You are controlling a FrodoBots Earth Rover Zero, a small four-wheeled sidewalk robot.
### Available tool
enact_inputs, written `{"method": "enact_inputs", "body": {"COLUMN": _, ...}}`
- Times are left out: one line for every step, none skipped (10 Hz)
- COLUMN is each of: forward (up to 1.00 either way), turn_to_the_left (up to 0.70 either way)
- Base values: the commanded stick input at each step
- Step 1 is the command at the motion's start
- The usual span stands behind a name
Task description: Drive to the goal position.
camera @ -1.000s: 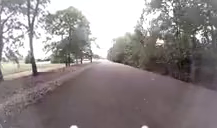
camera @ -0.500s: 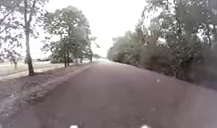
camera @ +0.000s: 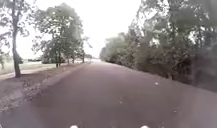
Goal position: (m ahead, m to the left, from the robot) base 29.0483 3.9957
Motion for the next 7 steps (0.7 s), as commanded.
{"method": "enact_inputs", "body": {"forward": 0.70, "turn_to_the_left": 0.00}}
{"method": "enact_inputs", "body": {"forward": 0.70, "turn_to_the_left": 0.00}}
{"method": "enact_inputs", "body": {"forward": 0.70, "turn_to_the_left": 0.00}}
{"method": "enact_inputs", "body": {"forward": 0.70, "turn_to_the_left": 0.00}}
{"method": "enact_inputs", "body": {"forward": 0.70, "turn_to_the_left": 0.00}}
{"method": "enact_inputs", "body": {"forward": 0.70, "turn_to_the_left": 0.00}}
{"method": "enact_inputs", "body": {"forward": 0.70, "turn_to_the_left": 0.00}}
